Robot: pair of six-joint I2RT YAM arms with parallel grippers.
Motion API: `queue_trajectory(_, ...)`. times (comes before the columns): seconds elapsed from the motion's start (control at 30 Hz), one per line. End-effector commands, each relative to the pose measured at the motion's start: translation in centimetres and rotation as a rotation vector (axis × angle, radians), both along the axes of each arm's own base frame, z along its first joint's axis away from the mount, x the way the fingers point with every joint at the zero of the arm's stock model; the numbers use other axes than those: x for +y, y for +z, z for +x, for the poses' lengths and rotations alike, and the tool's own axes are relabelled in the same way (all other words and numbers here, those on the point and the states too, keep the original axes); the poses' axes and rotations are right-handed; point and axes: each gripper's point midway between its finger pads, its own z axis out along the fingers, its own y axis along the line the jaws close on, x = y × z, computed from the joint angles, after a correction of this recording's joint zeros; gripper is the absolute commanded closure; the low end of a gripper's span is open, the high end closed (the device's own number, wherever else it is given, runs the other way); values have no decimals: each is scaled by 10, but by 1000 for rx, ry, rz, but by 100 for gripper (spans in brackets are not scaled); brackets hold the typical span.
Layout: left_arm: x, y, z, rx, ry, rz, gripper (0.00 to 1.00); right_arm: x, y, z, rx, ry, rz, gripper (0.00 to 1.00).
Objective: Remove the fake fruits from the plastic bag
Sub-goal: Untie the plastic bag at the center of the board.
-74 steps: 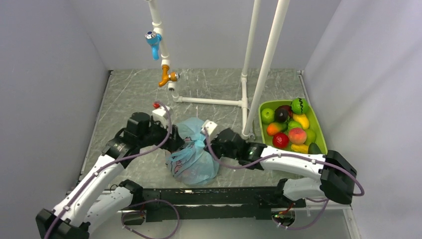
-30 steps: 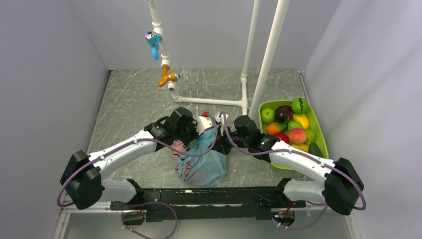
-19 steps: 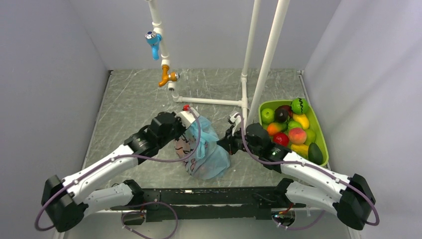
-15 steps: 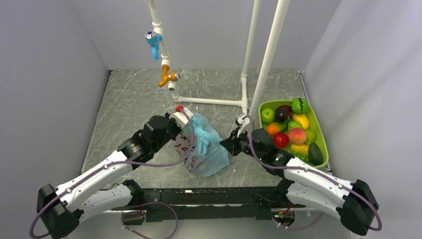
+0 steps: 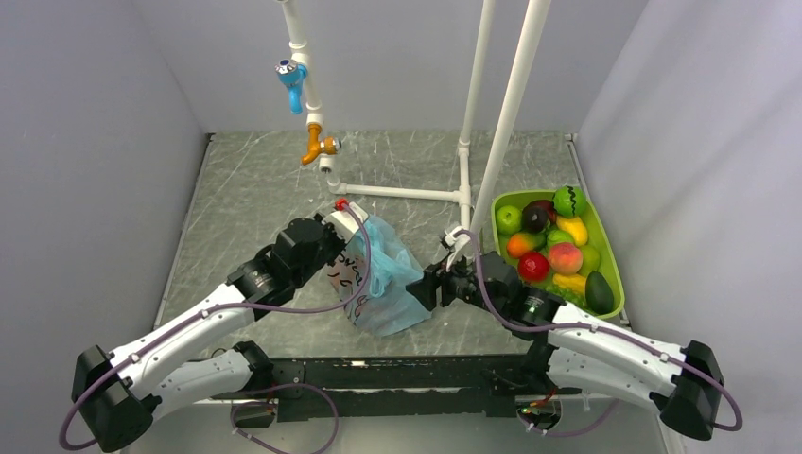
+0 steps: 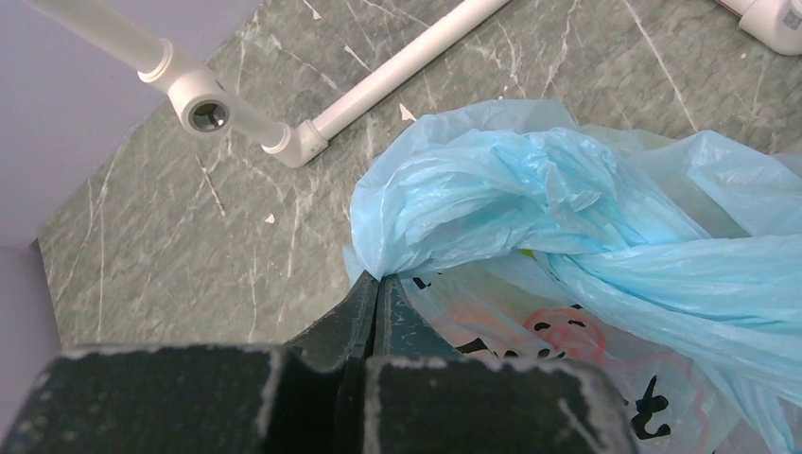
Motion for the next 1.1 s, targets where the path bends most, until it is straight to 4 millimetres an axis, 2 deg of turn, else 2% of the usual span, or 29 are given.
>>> queue_trajectory(0.0, -3, 30, 8, -44, 26, -65, 100, 4, 57, 6, -246, 80, -83, 33)
queue_trajectory(0.07, -4, 30, 7, -40, 23, -67, 100, 15, 72, 6, -311, 128, -84, 29)
queue_trajectory(0.23, -3, 31, 6, -37, 24, -69, 100, 47, 100, 10, -468, 170, -30, 27)
queue_trajectory(0.43, -6, 28, 5, -24, 12, -71, 100, 79, 107, 25, -499, 149, 0, 27)
queue_trajectory(0.53, -6, 26, 6, -14, 15, -65, 100, 87, 104, 32, -490, 110, 17, 29)
queue_trajectory(0.67, -8, 26, 6, -9, 10, -68, 100, 82, 98, 42, -508, 27, 46, 34)
queue_trajectory(0.83, -6, 28, 6, -16, 21, -71, 100, 80, 89, 51, -473, -24, -18, 61)
queue_trajectory(0.9, -5, 29, 7, -20, 26, -73, 100, 79, 87, 51, -470, -24, -29, 66)
queue_trajectory(0.93, -5, 29, 7, -22, 26, -74, 100, 79, 88, 49, -469, -13, -27, 64)
queue_trajectory(1.0, -5, 29, 7, -20, 26, -72, 100, 83, 85, 43, -461, 31, -29, 51)
queue_trajectory(1.07, -6, 29, 7, -20, 28, -73, 100, 86, 77, 37, -440, 75, -49, 44)
